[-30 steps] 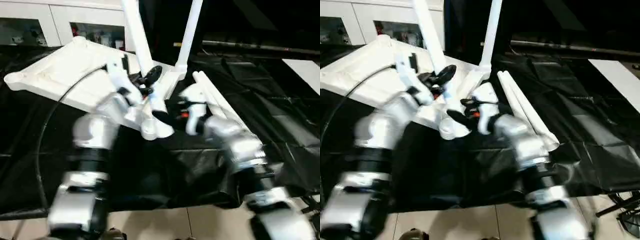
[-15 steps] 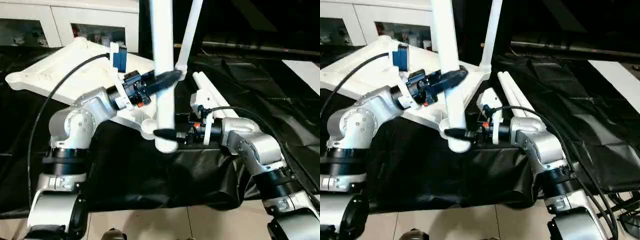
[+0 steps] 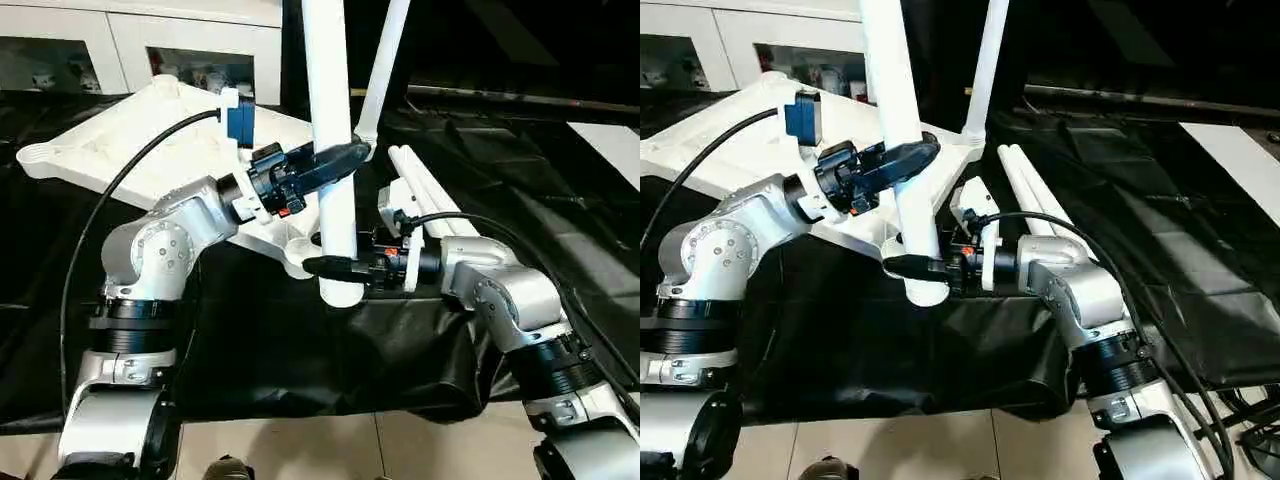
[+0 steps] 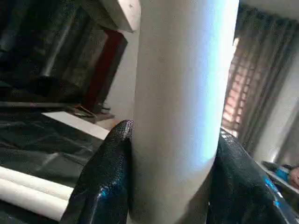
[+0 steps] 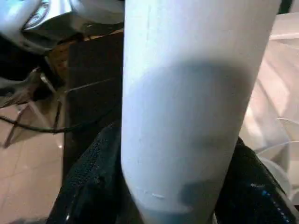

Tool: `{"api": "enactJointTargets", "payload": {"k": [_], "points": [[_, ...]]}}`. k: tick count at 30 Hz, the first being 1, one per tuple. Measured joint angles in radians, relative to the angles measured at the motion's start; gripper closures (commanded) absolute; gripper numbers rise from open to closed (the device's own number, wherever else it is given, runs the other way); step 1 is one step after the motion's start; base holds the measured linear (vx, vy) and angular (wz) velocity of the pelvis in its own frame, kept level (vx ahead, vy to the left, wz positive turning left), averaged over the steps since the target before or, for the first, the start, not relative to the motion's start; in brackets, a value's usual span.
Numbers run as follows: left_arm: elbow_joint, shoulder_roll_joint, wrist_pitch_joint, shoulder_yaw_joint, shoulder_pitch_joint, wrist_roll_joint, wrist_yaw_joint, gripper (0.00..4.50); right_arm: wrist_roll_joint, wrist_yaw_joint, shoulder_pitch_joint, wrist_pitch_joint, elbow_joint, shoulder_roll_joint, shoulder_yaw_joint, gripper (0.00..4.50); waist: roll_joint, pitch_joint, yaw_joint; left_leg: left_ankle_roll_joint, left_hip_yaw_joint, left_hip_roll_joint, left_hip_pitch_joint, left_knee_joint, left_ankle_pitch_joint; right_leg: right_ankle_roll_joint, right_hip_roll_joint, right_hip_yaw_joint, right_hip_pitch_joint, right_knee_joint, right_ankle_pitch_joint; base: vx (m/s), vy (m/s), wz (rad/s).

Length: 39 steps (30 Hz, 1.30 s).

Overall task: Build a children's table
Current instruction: Pick table leg

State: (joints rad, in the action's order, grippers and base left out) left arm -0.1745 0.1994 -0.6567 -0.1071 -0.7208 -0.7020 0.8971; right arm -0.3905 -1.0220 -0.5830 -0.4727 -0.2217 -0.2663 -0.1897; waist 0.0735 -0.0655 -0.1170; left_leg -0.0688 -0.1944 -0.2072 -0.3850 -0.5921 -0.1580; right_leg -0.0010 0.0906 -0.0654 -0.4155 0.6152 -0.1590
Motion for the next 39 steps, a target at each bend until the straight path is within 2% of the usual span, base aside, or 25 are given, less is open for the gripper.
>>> {"api": "enactJointTargets", "payload": {"k": [2,4,5,8,10,14,15,19,23,24,30,31,32,33,34,36,38,39], "points": [[-0.032,-0.025,0.046,0.006,-0.006,0.046,-0.062,1.89,0.056,0.085,-0.001,0.032,-0.044,0.025,0.001,2.5,0.0,0.0,-0.002,0.0,0.0,0.0,0.0,0.0,0.0,0.0,0.0,0.0,0.0,0.0,0.0,0.0,0.0,0.0],[-0.077,-0.037,0.121,0.015,-0.026,0.136,-0.174,1.76,0.118,0.18,-0.002,0.053,-0.108,0.048,0.001,2.52,0.0,0.0,-0.001,-0.001,0.0,0.0,0.0,0.0,0.0,0.001,0.0,0.0,0.0,0.0,0.0,0.0,0.0,0.0],[-0.093,-0.05,0.144,0.018,-0.036,0.176,-0.234,1.58,0.133,0.221,-0.002,0.058,-0.133,0.058,0.002,2.54,0.0,0.0,0.0,-0.001,0.0,0.0,0.0,0.0,0.001,0.002,0.0,0.0,0.0,0.0,0.0,0.0,0.0,0.0],[-0.133,-0.1,0.178,0.014,-0.045,0.251,-0.419,1.48,0.17,0.338,-0.004,0.075,-0.19,0.1,0.008,2.54,0.0,0.0,0.002,-0.002,0.001,0.0,0.0,0.0,0.001,0.003,0.0,0.0,0.0,0.0,0.0,0.0,0.0,0.0],[-0.161,-0.139,0.178,0.001,-0.046,0.265,-0.522,1.48,0.192,0.396,-0.006,0.091,-0.216,0.123,0.007,2.55,0.0,0.0,0.003,-0.002,0.001,0.0,-0.001,0.0,0.001,0.002,0.0,0.0,0.0,0.0,0.001,0.0,0.0,0.0],[-0.195,-0.187,0.183,-0.036,-0.046,0.265,-0.617,1.48,0.216,0.473,-0.018,0.112,-0.263,0.159,0.008,2.55,0.0,0.0,0.005,-0.002,0.001,0.0,-0.002,0.0,0.001,0.002,0.0,0.0,-0.001,-0.001,0.0,0.0,0.0,0.0],[-0.2,-0.197,0.184,-0.044,-0.046,0.265,-0.629,1.75,0.224,0.486,-0.02,0.116,-0.269,0.166,0.01,2.55,0.0,0.0,0.005,-0.001,0.001,0.0,-0.002,0.0,0.001,0.002,0.0,0.0,-0.001,-0.001,0.0,0.0,0.0,0.0],[-0.201,-0.234,0.191,-0.066,-0.05,0.263,-0.691,2.01,0.244,0.531,-0.043,0.134,-0.299,0.188,0.013,2.55,0.0,0.0,0.004,-0.001,0.0,0.0,-0.003,0.0,0.001,0.002,0.0,0.0,-0.001,-0.002,0.0,0.0,0.0,0.0],[-0.2,-0.242,0.199,-0.073,-0.054,0.265,-0.731,2.35,0.247,0.548,-0.05,0.154,-0.314,0.198,0.014,2.55,0.0,0.0,0.003,-0.001,0.0,0.0,-0.003,0.0,0.001,0.002,0.0,0.0,-0.001,-0.002,0.0,0.0,0.0,0.0],[-0.2,-0.242,0.201,-0.074,-0.054,0.264,-0.732,2.58,0.248,0.548,-0.05,0.158,-0.315,0.199,0.014,2.55,0.0,0.0,0.003,-0.001,0.0,0.0,-0.003,0.0,0.001,0.002,0.0,0.0,-0.001,-0.002,0.0,0.0,0.0,0.0],[-0.199,-0.238,0.204,-0.072,-0.054,0.268,-0.717,2.68,0.267,0.557,-0.058,0.186,-0.335,0.206,0.015,2.55,0.0,0.0,0.003,-0.001,0.001,0.0,-0.002,0.0,0.001,0.002,0.0,0.0,-0.001,-0.002,0.001,0.0,0.0,0.0],[-0.197,-0.236,0.204,-0.072,-0.054,0.267,-0.713,2.68,0.27,0.557,-0.058,0.196,-0.337,0.205,0.015,2.2,0.0,0.0,0.004,-0.001,0.001,0.0,-0.002,0.0,0.001,0.002,0.0,0.0,-0.001,-0.002,0.001,0.0,0.0,0.0],[-0.196,-0.236,0.204,-0.072,-0.054,0.267,-0.712,2.68,0.27,0.557,-0.059,0.199,-0.339,0.205,0.015,2.2,0.0,0.0,0.004,-0.001,0.001,0.0,-0.002,0.0,0.001,0.002,0.0,0.0,-0.001,-0.002,0.001,0.0,0.0,0.0],[-0.196,-0.233,0.204,-0.071,-0.054,0.267,-0.708,2.68,0.267,0.551,-0.059,0.199,-0.339,0.205,0.016,1.99,0.0,0.0,0.004,-0.001,0.001,0.0,-0.002,0.0,0.001,0.002,0.0,0.0,-0.001,-0.002,0.001,0.0,0.0,0.0],[-0.196,-0.22,0.202,-0.066,-0.054,0.264,-0.686,2.68,0.235,0.509,-0.059,0.185,-0.336,0.202,0.031,1.83,0.0,0.0,0.004,-0.001,0.001,0.0,-0.003,0.0,0.001,0.002,0.0,0.0,-0.001,-0.002,0.001,0.0,0.0,0.0],[-0.195,-0.196,0.2,-0.06,-0.054,0.264,-0.654,2.68,0.193,0.447,-0.059,0.159,-0.31,0.184,0.044,1.74,0.0,0.0,0.004,-0.001,0.001,0.0,-0.003,0.0,0.001,0.002,0.0,0.0,-0.001,-0.002,0.001,0.0,0.0,0.0],[-0.189,-0.156,0.183,-0.049,-0.054,0.256,-0.579,2.69,0.164,0.341,-0.059,0.113,-0.243,0.126,0.034,1.47,0.0,0.0,0.002,-0.001,0.001,0.0,-0.002,0.0,0.001,0.002,0.0,0.0,0.0,-0.002,0.001,0.0,0.0,0.0],[-0.184,-0.144,0.18,-0.049,-0.054,0.248,-0.552,2.69,0.157,0.307,-0.059,0.099,-0.221,0.105,0.033,1.47,0.0,0.0,0.001,-0.001,0.001,0.0,-0.002,0.0,0.001,0.002,0.0,0.0,0.0,-0.002,0.001,0.0,0.0,0.0]]}}
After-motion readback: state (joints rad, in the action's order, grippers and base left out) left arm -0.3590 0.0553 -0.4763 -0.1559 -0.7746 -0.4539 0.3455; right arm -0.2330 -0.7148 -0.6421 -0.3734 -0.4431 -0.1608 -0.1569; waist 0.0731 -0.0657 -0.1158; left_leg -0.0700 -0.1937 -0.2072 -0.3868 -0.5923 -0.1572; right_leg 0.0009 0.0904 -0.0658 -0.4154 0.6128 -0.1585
